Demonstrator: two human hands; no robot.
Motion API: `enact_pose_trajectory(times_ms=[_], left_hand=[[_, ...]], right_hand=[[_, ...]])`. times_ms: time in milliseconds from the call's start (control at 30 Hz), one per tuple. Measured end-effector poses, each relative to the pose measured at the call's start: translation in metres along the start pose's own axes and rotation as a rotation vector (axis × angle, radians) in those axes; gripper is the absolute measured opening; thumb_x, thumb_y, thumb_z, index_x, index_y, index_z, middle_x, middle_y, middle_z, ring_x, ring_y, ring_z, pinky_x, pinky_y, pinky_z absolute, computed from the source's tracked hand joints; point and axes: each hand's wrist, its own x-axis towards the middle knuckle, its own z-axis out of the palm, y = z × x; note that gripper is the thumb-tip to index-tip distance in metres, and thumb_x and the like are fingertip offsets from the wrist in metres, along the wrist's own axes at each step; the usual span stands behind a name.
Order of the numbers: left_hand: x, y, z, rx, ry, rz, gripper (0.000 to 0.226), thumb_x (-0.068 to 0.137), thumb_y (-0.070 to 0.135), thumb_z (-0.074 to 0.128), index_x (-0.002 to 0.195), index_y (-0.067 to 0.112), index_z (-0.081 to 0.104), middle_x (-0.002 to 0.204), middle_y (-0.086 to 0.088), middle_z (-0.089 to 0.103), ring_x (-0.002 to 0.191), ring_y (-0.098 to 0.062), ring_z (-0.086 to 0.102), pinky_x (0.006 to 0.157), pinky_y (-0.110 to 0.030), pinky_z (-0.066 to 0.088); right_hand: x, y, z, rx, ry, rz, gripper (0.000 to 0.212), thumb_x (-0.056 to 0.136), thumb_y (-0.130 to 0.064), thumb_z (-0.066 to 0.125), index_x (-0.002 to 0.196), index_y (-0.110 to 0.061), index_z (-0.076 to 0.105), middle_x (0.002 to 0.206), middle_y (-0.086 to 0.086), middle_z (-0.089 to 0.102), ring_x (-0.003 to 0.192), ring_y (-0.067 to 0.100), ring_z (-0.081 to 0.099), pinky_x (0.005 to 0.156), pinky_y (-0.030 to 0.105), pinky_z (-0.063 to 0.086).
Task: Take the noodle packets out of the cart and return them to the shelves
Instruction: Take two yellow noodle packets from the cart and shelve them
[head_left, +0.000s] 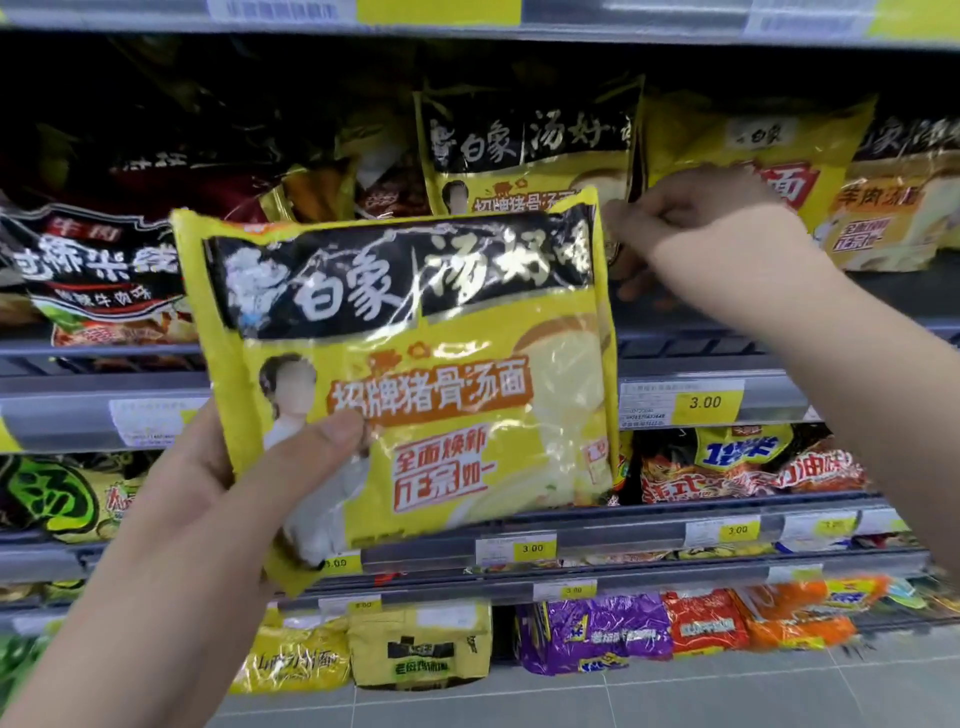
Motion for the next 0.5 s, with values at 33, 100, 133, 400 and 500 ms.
enact_pose_trajectory(times_ms=[33,100,133,400,500], left_hand=[[0.003,0.004,0.007,0.053,-0.028,0.012,0.039,0.045,0.060,0.086,0.075,0.040,0.072,0.070,0.026,0.074,0.061,0.007,0.070,0.084,-0.044,0.053],[0.010,0.008,0.013,0.059,-0.087,0.005,0.021,0.051,0.056,0.080,0.069,0.046,0.077,0.078,0.024,0.076,0.069,0.005,0.073,0.086,-0.044,0.054],[0.012,0.012,0.019,0.030,-0.149,-0.006,0.008,0.059,0.045,0.075,0.067,0.047,0.077,0.083,0.021,0.078,0.075,0.001,0.075,0.086,-0.044,0.054],[0.054,0.028,0.055,0.176,-0.227,0.087,0.036,0.079,0.051,0.080,0.109,0.033,0.072,0.110,0.006,0.078,0.108,-0.028,0.072,0.103,-0.060,0.050],[0.068,0.034,0.064,0.266,-0.198,0.129,0.057,0.076,0.061,0.077,0.122,0.028,0.065,0.113,0.006,0.077,0.109,-0.024,0.072,0.099,-0.054,0.053]], right_hand=[[-0.010,-0.001,-0.003,0.229,-0.046,0.045,0.032,0.104,-0.042,0.057,0.098,-0.014,0.071,0.071,-0.003,0.077,0.065,0.004,0.074,0.057,0.020,0.061],[-0.022,0.000,-0.006,0.499,-0.148,0.090,0.034,0.101,-0.047,0.057,0.097,-0.019,0.076,0.082,-0.002,0.080,0.071,0.009,0.076,0.062,0.029,0.063],[-0.026,0.001,-0.006,0.565,-0.194,0.103,0.036,0.095,-0.053,0.061,0.088,-0.023,0.079,0.082,-0.004,0.080,0.070,0.009,0.076,0.061,0.027,0.061],[-0.038,0.009,-0.024,0.539,-0.256,-0.036,0.032,0.093,-0.045,0.066,0.117,-0.024,0.069,0.106,-0.009,0.080,0.098,0.011,0.077,0.086,0.026,0.062],[-0.029,0.011,-0.024,0.593,-0.179,0.004,0.029,0.092,-0.036,0.071,0.116,-0.021,0.070,0.108,-0.005,0.080,0.100,0.014,0.077,0.087,0.030,0.062]])
